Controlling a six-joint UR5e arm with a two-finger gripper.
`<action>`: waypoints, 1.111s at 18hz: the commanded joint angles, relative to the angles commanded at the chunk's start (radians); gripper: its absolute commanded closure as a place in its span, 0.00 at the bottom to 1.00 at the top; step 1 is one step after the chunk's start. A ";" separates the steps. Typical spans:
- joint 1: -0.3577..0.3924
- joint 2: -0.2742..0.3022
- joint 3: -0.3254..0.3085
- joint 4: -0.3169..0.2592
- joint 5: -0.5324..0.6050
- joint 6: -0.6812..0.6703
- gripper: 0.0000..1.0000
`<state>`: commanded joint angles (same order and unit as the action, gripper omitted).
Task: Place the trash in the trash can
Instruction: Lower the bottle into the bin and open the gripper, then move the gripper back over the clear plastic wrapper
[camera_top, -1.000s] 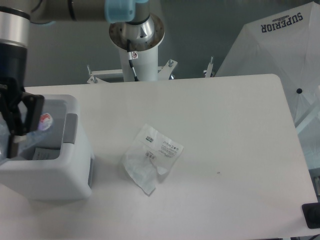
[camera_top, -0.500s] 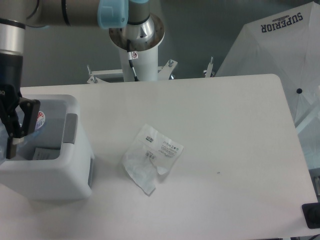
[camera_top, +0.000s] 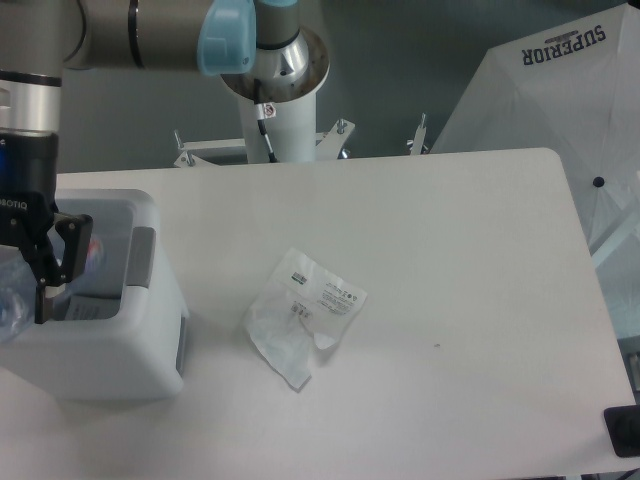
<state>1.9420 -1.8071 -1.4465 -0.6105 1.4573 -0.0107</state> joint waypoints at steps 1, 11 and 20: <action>0.000 0.012 -0.020 0.000 0.000 0.003 0.21; 0.153 0.090 -0.092 -0.005 -0.003 0.001 0.00; 0.463 0.048 -0.281 -0.009 0.003 0.116 0.00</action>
<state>2.4050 -1.7593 -1.7270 -0.6197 1.4604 0.1055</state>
